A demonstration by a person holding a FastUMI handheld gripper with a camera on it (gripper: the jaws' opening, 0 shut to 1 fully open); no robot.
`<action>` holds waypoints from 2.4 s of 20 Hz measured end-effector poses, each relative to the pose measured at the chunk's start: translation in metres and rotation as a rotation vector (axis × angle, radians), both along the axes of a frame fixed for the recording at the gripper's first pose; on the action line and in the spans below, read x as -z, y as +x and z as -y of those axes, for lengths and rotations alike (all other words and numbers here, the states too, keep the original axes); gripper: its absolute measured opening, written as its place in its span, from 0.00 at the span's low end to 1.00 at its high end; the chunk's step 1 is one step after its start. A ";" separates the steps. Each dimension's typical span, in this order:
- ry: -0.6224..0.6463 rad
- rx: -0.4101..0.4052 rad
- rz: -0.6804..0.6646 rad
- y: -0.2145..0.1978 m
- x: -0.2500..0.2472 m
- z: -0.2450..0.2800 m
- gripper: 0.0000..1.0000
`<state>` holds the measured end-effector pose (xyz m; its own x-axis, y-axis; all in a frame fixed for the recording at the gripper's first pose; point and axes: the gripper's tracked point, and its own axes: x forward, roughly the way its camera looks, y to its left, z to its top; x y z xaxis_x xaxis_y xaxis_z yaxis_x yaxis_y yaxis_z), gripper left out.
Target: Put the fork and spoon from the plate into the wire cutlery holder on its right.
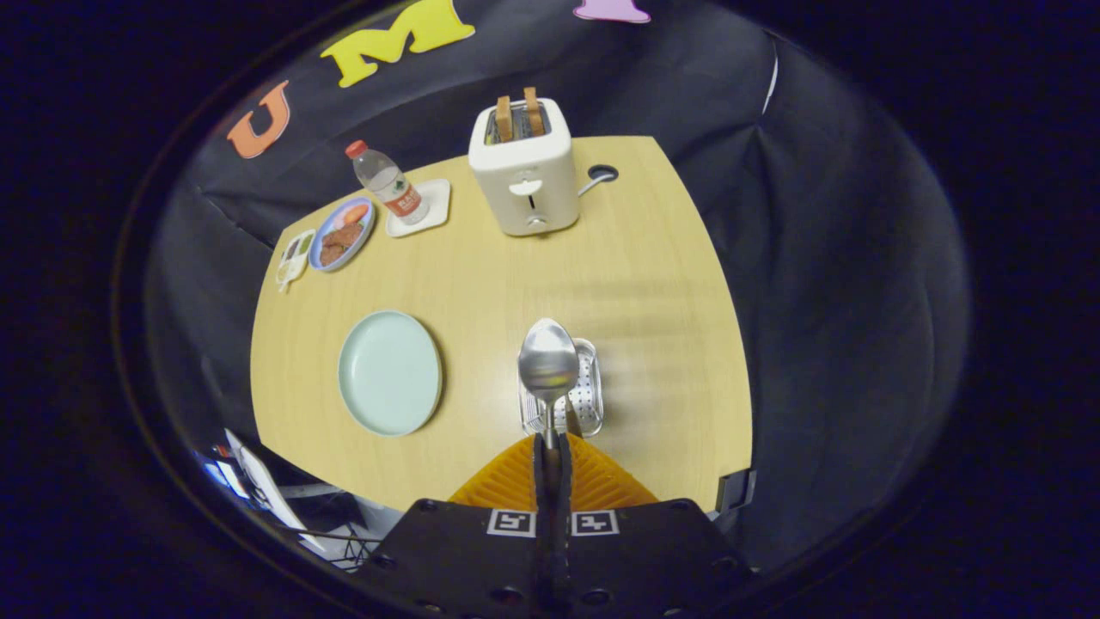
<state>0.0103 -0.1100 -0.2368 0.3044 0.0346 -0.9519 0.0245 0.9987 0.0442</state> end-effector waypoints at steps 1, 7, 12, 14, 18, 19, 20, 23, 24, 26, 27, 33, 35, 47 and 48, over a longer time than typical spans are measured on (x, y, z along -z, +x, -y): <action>0.015 0.001 -0.022 -0.002 0.004 0.001 0.00; 0.049 0.017 -0.108 -0.002 0.025 0.004 0.01; 0.057 0.027 -0.135 0.005 0.035 0.008 0.04; 0.066 0.040 -0.141 0.007 0.038 0.012 0.04; 0.087 0.048 -0.129 0.011 0.036 0.007 0.08; 0.090 0.053 -0.121 0.013 0.035 0.007 0.09; 0.094 0.054 -0.108 0.015 0.033 0.006 0.12; 0.103 0.042 -0.042 0.025 0.020 0.001 0.30; 0.104 0.031 -0.008 0.030 0.015 -0.002 0.45; 0.093 0.006 0.078 0.039 0.001 -0.007 0.77; 0.089 -0.003 0.127 0.046 -0.007 -0.009 0.84; 0.110 -0.005 0.463 0.081 -0.081 -0.032 0.97; 0.114 -0.020 0.588 0.090 -0.114 -0.039 0.97; 0.059 -0.060 1.212 0.040 -0.292 -0.065 0.96; 0.060 -0.055 1.239 0.033 -0.297 -0.065 0.96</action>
